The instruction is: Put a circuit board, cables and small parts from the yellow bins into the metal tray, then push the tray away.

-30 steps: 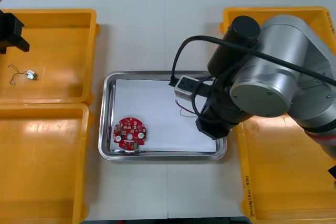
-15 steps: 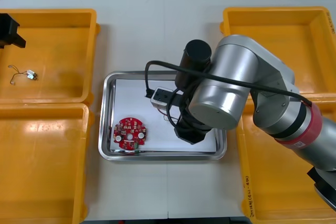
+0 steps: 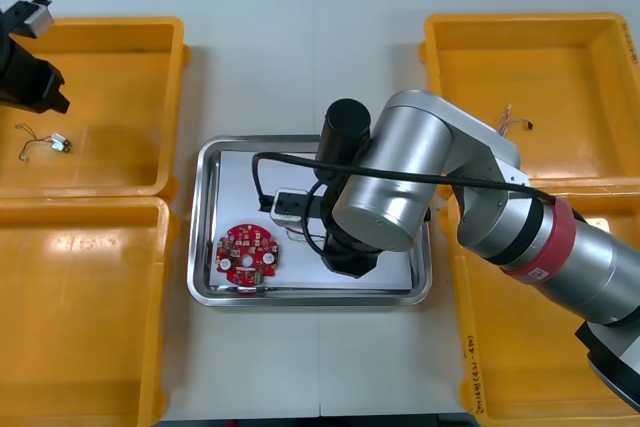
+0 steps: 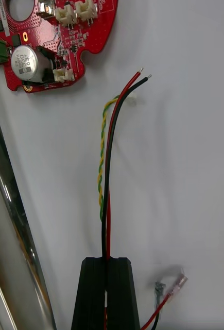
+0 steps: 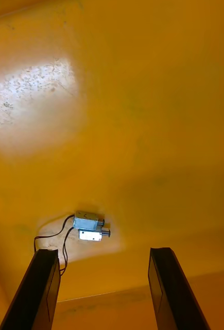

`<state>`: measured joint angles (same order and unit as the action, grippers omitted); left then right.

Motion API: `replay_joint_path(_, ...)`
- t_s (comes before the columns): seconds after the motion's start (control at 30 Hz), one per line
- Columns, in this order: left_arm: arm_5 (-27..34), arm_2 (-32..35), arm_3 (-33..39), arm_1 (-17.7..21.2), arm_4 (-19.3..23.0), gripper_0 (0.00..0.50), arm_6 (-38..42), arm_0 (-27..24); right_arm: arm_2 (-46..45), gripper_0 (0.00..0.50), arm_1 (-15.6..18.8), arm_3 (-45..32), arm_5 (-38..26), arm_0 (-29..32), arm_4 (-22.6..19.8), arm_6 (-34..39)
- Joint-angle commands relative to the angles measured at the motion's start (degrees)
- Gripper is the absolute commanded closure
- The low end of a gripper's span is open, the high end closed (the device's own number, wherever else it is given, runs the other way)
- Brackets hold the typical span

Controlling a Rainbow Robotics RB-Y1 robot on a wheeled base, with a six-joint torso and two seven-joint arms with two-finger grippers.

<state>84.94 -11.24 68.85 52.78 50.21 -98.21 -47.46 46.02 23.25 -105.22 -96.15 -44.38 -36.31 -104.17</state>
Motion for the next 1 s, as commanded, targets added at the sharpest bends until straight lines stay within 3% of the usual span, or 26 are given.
replay_joint_path(0.03, -2.15, -2.73, -1.26, 3.03, 0.76, 0.000, -1.20, -3.17, 3.73, 0.500, -1.10, 0.63, 1.67, -3.17, -0.34, -1.30)
replay_joint_path(0.47, -10.32, -7.48, -8.38, 2.50, 3.84, 0.000, -3.66, -3.70, 4.17, 0.500, -1.01, 3.18, 1.58, -3.26, -3.32, -1.74)
replay_joint_path(1.0, -13.49, -7.57, -12.95, 0.21, 3.31, 0.000, -4.27, -4.49, 4.43, 0.496, -0.75, 3.89, 1.58, -3.35, -4.38, -1.74)
